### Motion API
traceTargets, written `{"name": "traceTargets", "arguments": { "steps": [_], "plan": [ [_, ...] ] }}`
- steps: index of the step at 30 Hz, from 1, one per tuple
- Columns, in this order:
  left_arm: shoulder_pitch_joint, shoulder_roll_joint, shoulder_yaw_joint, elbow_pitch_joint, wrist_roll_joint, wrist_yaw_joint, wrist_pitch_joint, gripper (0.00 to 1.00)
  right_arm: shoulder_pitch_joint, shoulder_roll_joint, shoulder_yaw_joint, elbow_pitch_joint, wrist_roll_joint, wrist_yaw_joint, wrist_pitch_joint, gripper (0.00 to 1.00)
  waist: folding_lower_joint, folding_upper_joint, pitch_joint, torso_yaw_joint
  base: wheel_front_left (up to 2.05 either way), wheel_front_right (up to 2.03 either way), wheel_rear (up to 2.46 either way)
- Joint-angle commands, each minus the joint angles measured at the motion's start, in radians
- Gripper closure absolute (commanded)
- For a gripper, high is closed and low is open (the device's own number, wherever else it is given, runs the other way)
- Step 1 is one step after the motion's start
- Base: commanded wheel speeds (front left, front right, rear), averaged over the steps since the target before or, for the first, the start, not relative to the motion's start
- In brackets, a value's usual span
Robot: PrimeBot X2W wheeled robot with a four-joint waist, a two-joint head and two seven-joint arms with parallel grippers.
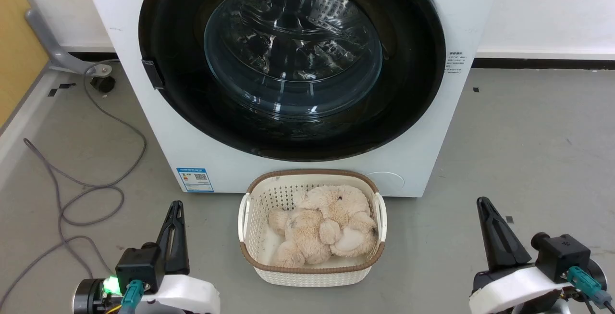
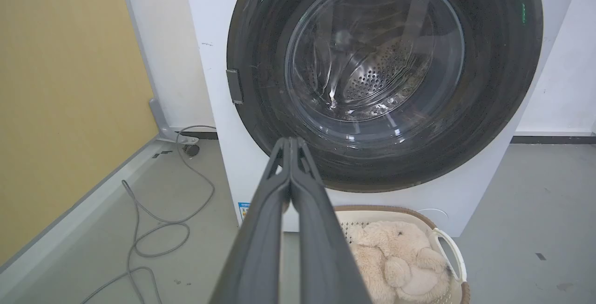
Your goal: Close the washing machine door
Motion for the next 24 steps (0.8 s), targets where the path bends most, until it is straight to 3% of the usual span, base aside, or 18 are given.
{"name": "traceTargets", "arguments": {
  "steps": [1, 24],
  "plan": [
    [-0.002, 0.001, 0.002, -0.004, 0.007, -0.005, 0.005, 1.0, 0.01, 0.002, -0.001, -0.009, -0.01, 0.0, 0.006, 1.0, 0.0, -0.0001, 0.0, 0.0, 0.0, 0.0, 0.0],
    [-0.003, 0.001, 0.006, -0.015, 0.015, -0.024, 0.052, 1.0, 0.016, 0.003, -0.001, -0.039, -0.043, -0.001, 0.053, 1.0, 0.0, -0.0001, -0.002, 0.0, 0.0, 0.0, 0.0]
  ]
}}
